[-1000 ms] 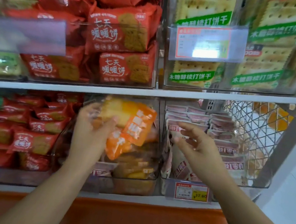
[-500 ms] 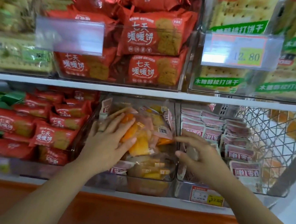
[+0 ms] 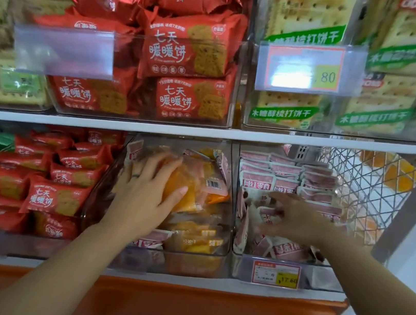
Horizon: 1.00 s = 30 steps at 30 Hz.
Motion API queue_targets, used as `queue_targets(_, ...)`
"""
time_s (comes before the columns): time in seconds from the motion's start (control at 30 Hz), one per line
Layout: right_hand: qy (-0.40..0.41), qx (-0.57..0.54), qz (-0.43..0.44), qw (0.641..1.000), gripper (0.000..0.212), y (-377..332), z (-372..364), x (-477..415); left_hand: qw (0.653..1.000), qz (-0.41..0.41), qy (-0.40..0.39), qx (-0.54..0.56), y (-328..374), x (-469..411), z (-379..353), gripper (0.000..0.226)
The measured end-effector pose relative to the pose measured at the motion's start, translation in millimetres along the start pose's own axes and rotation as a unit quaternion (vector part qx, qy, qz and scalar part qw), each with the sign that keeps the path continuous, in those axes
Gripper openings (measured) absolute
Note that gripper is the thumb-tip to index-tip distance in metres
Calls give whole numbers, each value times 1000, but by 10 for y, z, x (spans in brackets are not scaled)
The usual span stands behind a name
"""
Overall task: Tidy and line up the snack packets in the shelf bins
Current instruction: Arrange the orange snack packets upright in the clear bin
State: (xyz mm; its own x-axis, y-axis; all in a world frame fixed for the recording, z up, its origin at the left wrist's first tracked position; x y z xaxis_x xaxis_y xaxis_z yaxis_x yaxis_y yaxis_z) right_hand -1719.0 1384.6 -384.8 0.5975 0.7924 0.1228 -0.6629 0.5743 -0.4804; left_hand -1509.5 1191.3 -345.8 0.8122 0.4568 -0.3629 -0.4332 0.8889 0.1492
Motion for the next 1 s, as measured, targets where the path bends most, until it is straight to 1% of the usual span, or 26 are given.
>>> queue_targets(0.13,-14,93,-17,995,86,-32,-67,-106,999,-44,10,5,166,34,-58,59)
queue_targets(0.23,-38,178,10,983,77,-39,-71,-153,998,-69,-1,11,250,14,-114,54)
queue_targets(0.3,-60,207,21,976,74,-65,-86,-164,997,-81,3,18,315,-5,-113,52)
queue_targets(0.43,-86,219,16,972,73,-102,-122,-163,994,-105,16,14,409,-31,-121,43)
queue_targets(0.5,-99,177,8,979,69,-97,-116,-154,992,-118,27,18,439,-25,-115,39)
queue_targets(0.53,-108,152,1,982,65,-90,-116,-152,991,-124,33,22,453,-16,-109,37)
queue_targets(0.57,-113,139,-1,984,56,-93,-116,-147,990,-131,39,28,468,-6,-98,35)
queue_targets(0.6,-108,136,8,985,41,-97,-111,-146,989,-138,45,35,482,-3,-86,33)
queue_targets(0.63,-90,137,18,986,23,-103,-91,-139,987,-145,49,44,494,-2,-71,31)
queue_targets(0.67,-66,132,25,989,16,-112,-55,-127,986,-150,51,54,505,-3,-57,29)
queue_targets(0.73,-13,100,19,995,24,-121,66,-79,983,-159,54,74,531,-14,-28,28)
queue_targets(0.83,111,30,0,993,19,-154,345,136,979,-169,47,101,623,-58,-12,32)
queue_targets(0.9,217,-44,-18,975,20,-128,518,342,975,-182,43,116,714,-100,-14,33)
queue_targets(0.97,316,-124,-23,940,19,-58,604,569,970,-199,38,133,861,-152,-1,30)
queue_targets(1.0,359,-146,-27,921,17,-17,611,676,969,-201,23,144,955,-191,4,27)
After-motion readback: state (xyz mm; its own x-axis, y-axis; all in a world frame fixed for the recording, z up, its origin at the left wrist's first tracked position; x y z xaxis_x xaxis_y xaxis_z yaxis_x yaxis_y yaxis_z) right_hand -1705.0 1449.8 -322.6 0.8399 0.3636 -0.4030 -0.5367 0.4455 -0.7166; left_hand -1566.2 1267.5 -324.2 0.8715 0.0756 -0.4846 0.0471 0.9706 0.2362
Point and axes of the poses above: each hand's wrist, its own x-axis away from the middle knuckle, its own z-axis out of the back of the hand, y = z × x, the point moved 4 cm from there along -x, towards the middle knuckle
